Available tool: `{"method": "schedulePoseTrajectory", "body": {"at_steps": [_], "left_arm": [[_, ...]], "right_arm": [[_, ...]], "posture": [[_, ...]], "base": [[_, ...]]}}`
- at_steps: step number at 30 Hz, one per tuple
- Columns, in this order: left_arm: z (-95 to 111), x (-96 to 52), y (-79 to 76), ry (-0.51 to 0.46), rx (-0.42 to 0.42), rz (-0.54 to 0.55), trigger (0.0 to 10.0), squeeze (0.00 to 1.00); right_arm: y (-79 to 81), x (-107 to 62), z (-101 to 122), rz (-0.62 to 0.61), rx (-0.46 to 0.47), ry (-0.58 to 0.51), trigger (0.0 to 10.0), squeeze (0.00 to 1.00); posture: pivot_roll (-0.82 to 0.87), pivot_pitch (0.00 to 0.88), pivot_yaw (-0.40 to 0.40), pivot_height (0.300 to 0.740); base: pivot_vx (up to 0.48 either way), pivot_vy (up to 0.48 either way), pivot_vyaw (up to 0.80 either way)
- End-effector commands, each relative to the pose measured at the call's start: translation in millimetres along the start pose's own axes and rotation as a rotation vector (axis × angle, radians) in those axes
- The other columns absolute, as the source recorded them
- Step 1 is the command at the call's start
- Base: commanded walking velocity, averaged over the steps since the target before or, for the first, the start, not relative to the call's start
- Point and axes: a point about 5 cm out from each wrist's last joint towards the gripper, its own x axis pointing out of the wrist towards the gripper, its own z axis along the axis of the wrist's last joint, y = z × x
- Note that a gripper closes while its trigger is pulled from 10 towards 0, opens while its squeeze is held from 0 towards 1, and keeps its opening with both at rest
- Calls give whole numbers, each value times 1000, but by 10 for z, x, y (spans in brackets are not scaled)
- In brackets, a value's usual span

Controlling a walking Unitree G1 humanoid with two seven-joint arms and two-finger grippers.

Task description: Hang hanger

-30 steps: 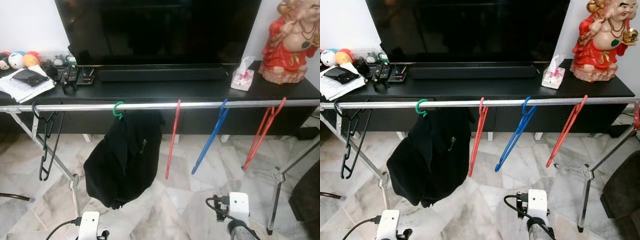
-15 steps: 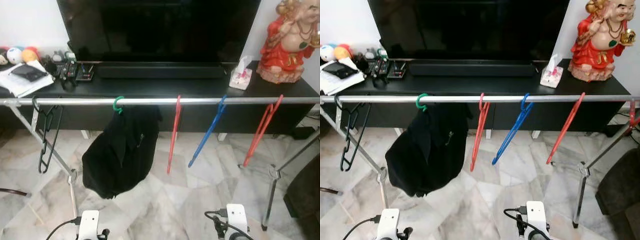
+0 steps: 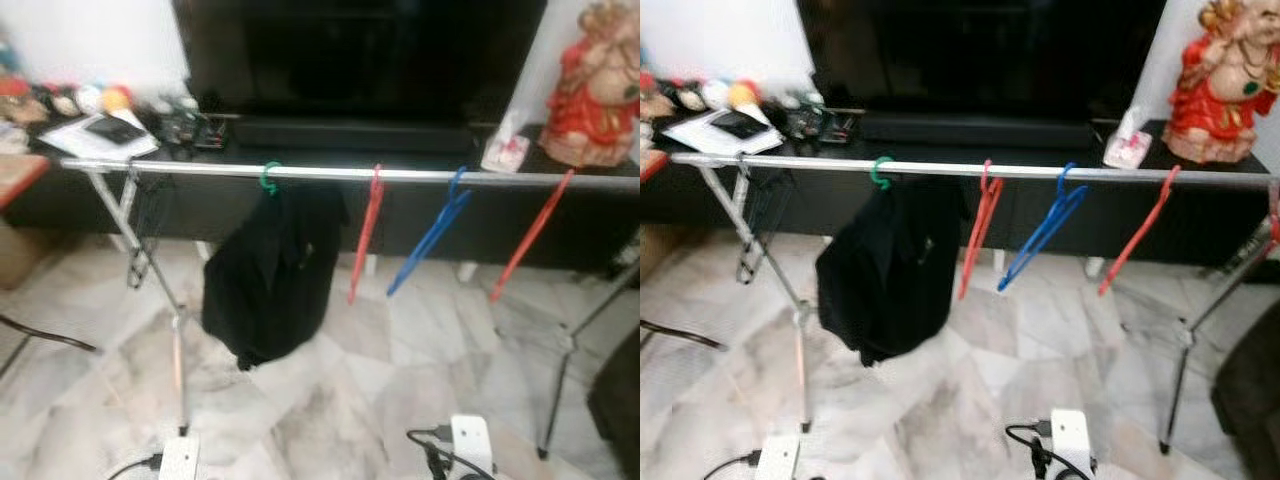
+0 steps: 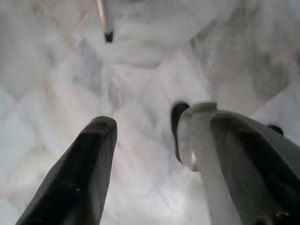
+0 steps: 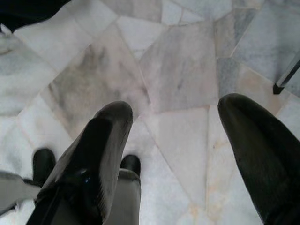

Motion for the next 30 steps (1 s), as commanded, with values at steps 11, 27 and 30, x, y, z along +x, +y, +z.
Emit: {"method": "schedulePoseTrajectory", "body": {"at_steps": [11, 27, 30], "left_arm": [[108, 21, 57, -27, 6, 9, 10000, 0], [120, 24, 56, -29, 13, 6, 10000, 0], [116, 24, 62, -24, 21, 12, 10000, 0]], "right_arm": [[44, -17, -69, 10, -11, 23, 10000, 0], [80, -27, -115, 21, -17, 45, 10000, 0], [80, -26, -114, 20, -19, 45, 10000, 0]], "posture": [[-50, 0, -14, 740], [-47, 0, -14, 740], [-48, 0, -14, 740]], "base": [[-363, 0, 0], [-352, 0, 0], [0, 0, 0]]}}
